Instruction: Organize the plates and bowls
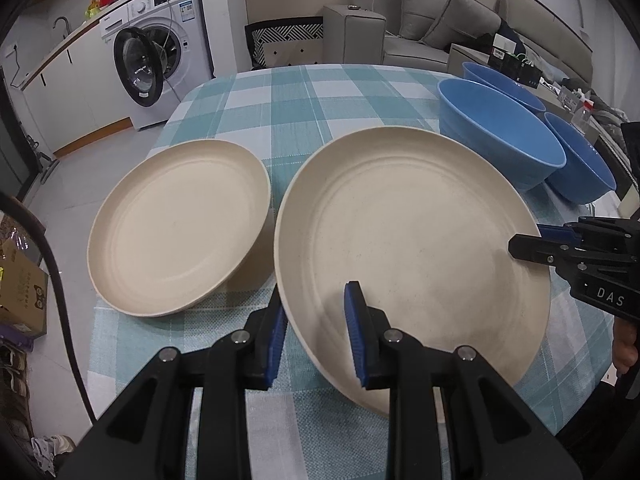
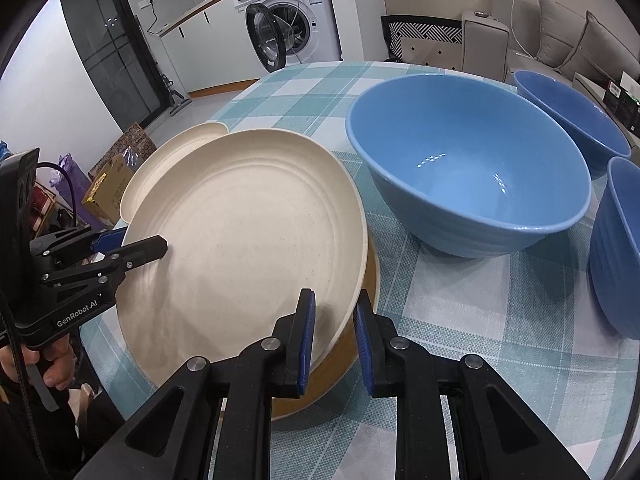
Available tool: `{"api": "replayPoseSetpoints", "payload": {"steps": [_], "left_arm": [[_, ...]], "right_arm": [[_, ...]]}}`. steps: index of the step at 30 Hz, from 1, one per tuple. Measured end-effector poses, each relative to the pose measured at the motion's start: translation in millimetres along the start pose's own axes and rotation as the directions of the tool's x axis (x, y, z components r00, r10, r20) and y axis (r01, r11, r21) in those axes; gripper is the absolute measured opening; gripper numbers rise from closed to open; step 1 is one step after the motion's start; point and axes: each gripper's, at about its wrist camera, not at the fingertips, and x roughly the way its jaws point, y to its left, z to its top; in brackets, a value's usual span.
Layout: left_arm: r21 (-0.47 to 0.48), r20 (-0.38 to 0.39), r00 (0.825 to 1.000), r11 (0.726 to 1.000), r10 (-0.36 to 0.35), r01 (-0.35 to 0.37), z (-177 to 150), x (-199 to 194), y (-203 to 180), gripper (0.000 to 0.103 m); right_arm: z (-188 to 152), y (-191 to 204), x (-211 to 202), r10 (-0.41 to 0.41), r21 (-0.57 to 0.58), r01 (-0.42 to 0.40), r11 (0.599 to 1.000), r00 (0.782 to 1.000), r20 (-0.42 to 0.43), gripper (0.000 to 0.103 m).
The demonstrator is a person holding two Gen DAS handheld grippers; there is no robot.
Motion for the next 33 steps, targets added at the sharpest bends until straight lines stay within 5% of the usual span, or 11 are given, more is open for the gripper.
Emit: {"api": "replayPoseSetpoints", "payload": {"steps": [25, 33], "left_arm": [[-0.004, -0.084, 0.993, 0.997, 0.079, -0.079, -2, 13, -7, 0.031], [0.011, -0.102, 0.987, 0.993, 0.121, -0.121, 4, 17, -10, 0.032]], "right_arm": [[-5, 42, 17, -0.206, -0.122, 0.206, 0.971, 0.979, 0.012, 0.024], [-7, 35, 17, -0.181, -0.111, 0.182, 0.977, 0.983, 0.023, 0.028]]}}
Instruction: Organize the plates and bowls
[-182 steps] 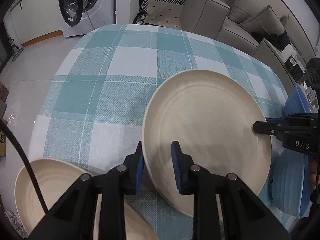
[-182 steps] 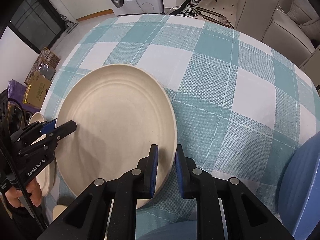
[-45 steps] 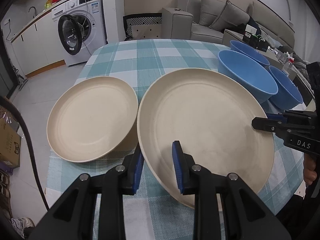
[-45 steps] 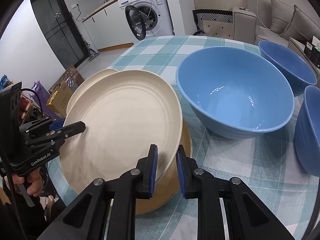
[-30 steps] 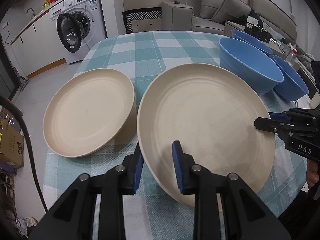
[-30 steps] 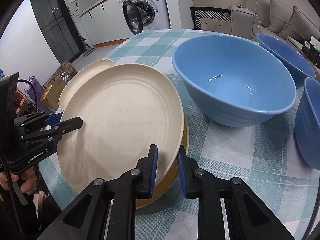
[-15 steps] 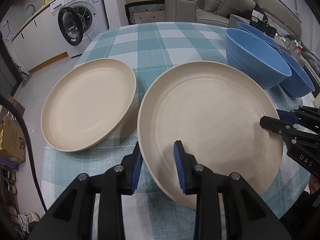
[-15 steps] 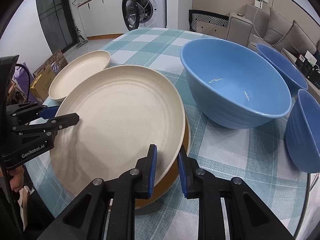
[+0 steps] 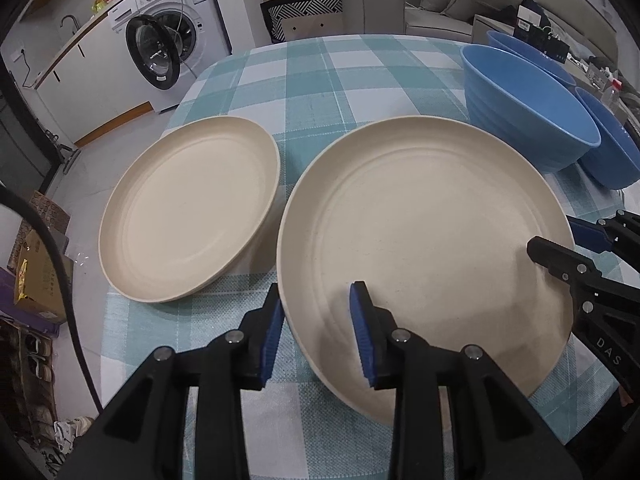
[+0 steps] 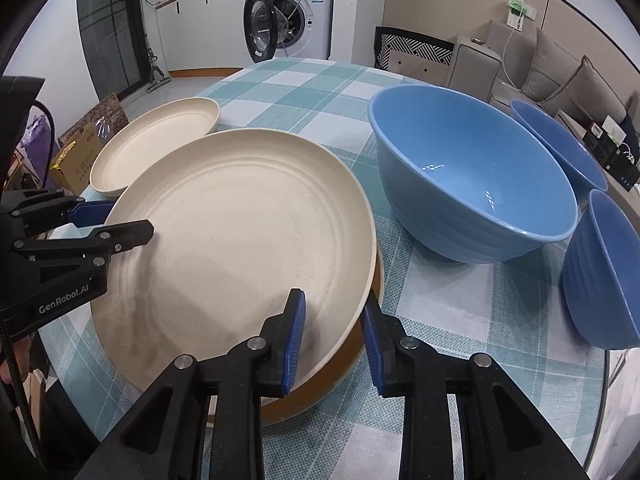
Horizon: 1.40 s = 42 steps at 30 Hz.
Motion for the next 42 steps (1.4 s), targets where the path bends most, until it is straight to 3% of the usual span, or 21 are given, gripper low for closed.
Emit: {"api": "replayPoseSetpoints", "payload": {"steps": [22, 25, 28, 31, 34, 36, 42], "left_arm": [[0.027, 0.016, 0.999, 0.999, 0.031, -0.031, -1, 0, -4, 0.035], [0.029, 0.006, 1.000, 0.999, 0.013, -0.013, -3, 1, -4, 0.042], [0.039, -0.001, 1.000, 0.999, 0.009, -0.009, -5, 4, -5, 0.042], [0.031, -0.006, 1.000, 0.999, -0.011, 0.011, -7, 5, -4, 0.043], [0.022, 0.000, 1.000, 1.000, -0.023, 0.023, -7, 4, -1, 0.049], [0.019, 0.010, 0.999, 0.999, -0.032, 0.032, -8, 2, 0, 0.050], [0.003, 0.041, 0.997, 0.998, -0.062, 0.062, -7, -6, 8, 0.052]], "right_arm": [[-2, 2, -4, -0.016, -0.034, 0.016, 0.999, 1.000, 0.002, 0.031], [-2, 5, -7, -0.053, -0.048, 0.054, 0.997, 0.998, 0.020, 0.043], [-2, 5, -9, -0.010, -0.048, 0.011, 0.999, 1.000, 0.029, 0.045], [-3, 8, -8, -0.020, -0.062, 0.022, 0.998, 0.999, 0.027, 0.047], [-1, 8, -7, 0.010, -0.061, -0.008, 0.998, 1.000, 0.026, 0.051], [-1, 8, -7, 0.025, -0.056, -0.024, 0.998, 0.999, 0.029, 0.064], [0, 5, -12, 0.096, -0.037, -0.095, 0.995, 0.994, 0.044, 0.082]]}}
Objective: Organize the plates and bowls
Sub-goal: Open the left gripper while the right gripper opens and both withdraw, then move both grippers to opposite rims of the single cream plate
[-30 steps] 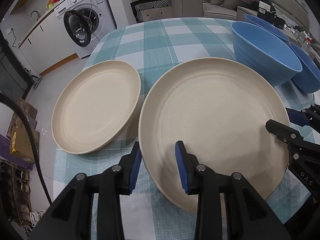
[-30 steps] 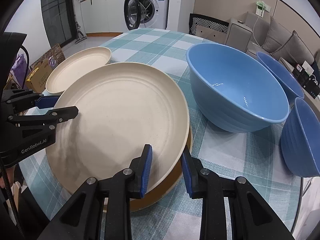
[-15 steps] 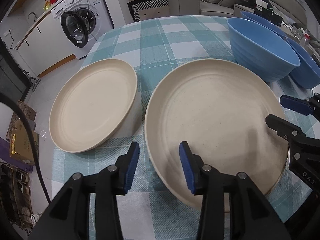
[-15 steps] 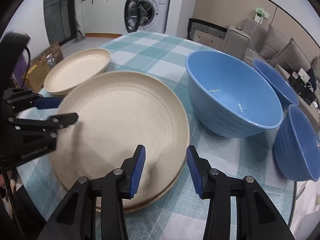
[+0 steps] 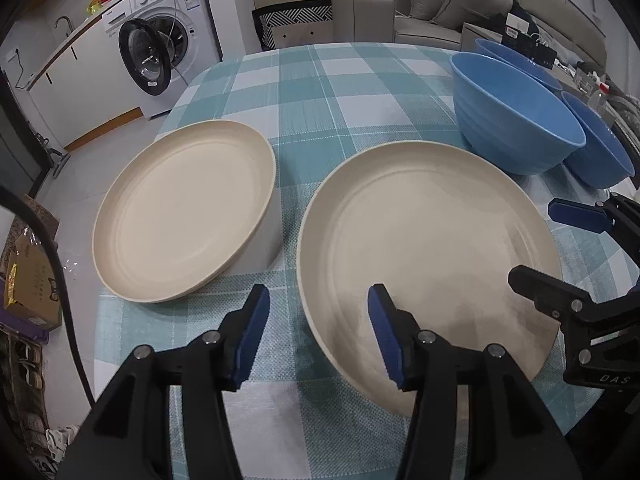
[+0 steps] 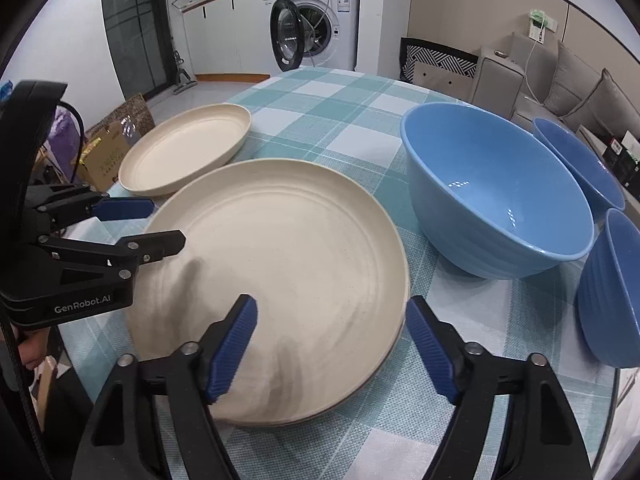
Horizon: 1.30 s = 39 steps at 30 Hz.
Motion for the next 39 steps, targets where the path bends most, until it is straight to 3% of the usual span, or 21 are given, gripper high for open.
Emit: {"api": "replayPoseSetpoints", "payload": {"steps": [3, 5, 8, 28, 39], "left_arm": [[-0.012, 0.012, 1.000, 1.000, -0.014, 0.014, 0, -3, 2, 0.061], [-0.021, 0.030, 0.999, 1.000, -0.018, 0.019, -1, -6, 4, 0.092], [-0.028, 0.064, 0.998, 0.999, -0.023, 0.024, 0, -12, 6, 0.102], [-0.124, 0.171, 0.985, 0.991, -0.026, 0.047, 9, -40, 41, 0.103], [-0.129, 0.212, 0.977, 0.991, -0.013, 0.041, 16, -51, 48, 0.103]], "right_arm": [[2, -4, -4, 0.039, 0.021, -0.039, 0.999, 0.999, 0.011, 0.087], [2, -8, -6, 0.059, 0.036, -0.060, 0.998, 0.998, 0.020, 0.091], [4, -13, -10, 0.073, 0.057, -0.075, 0.996, 0.996, 0.044, 0.101], [11, -22, -36, 0.126, 0.089, -0.137, 0.987, 0.986, 0.112, 0.102], [29, -31, -63, 0.137, 0.105, -0.156, 0.982, 0.977, 0.165, 0.102]]}}
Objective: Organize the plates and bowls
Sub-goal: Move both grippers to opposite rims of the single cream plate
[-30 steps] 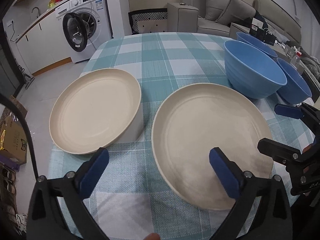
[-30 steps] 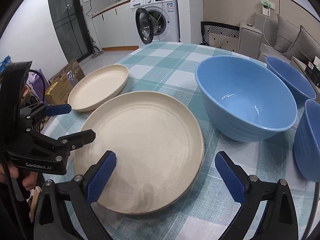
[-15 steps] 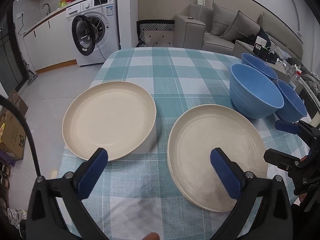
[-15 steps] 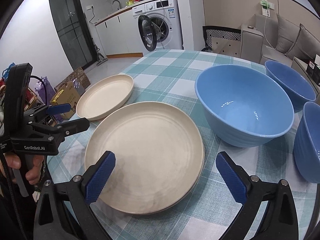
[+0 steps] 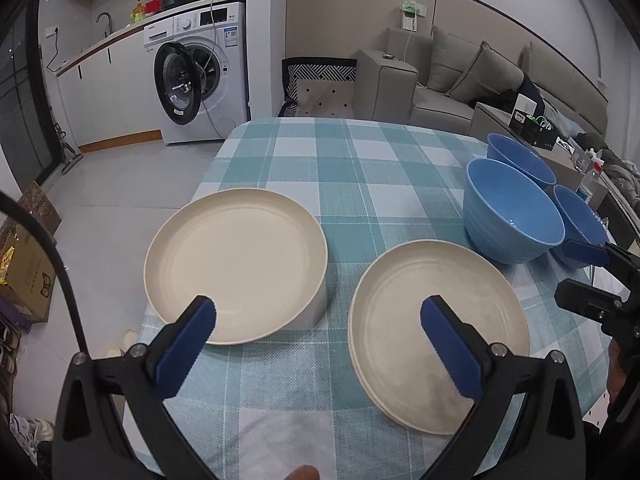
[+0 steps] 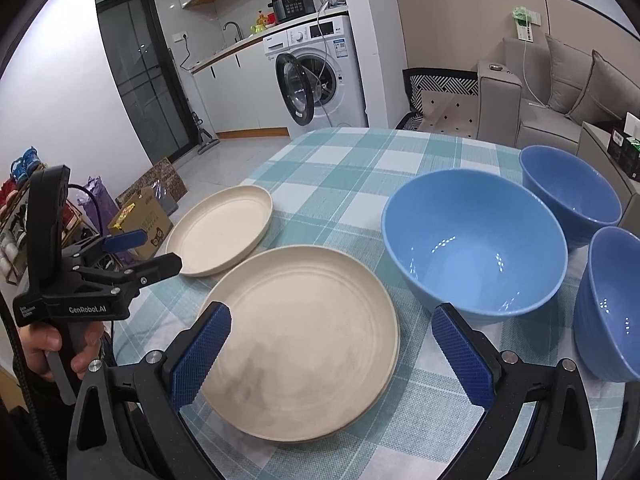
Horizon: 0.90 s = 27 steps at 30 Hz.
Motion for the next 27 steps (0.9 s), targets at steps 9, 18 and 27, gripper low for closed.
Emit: {"api": "replayPoseSetpoints", "payload": {"steps": [9, 18, 27], "left_arm": [[-0.045, 0.024, 1.000, 0.999, 0.010, -0.008, 6, -7, 23, 0.103], [-0.116, 0.037, 0.998, 0.992, 0.051, -0.046, 15, -13, 61, 0.103], [-0.200, 0.041, 0.996, 0.977, 0.080, -0.070, 20, -12, 95, 0.103]], "right_arm": [[23, 10, -7, 0.010, -0.014, -0.010, 1.000, 1.000, 0.018, 0.102], [47, 30, 1, 0.028, -0.037, -0.027, 0.999, 0.999, 0.027, 0.102], [68, 48, 19, 0.056, -0.049, -0.055, 0.997, 0.998, 0.027, 0.102]]}}
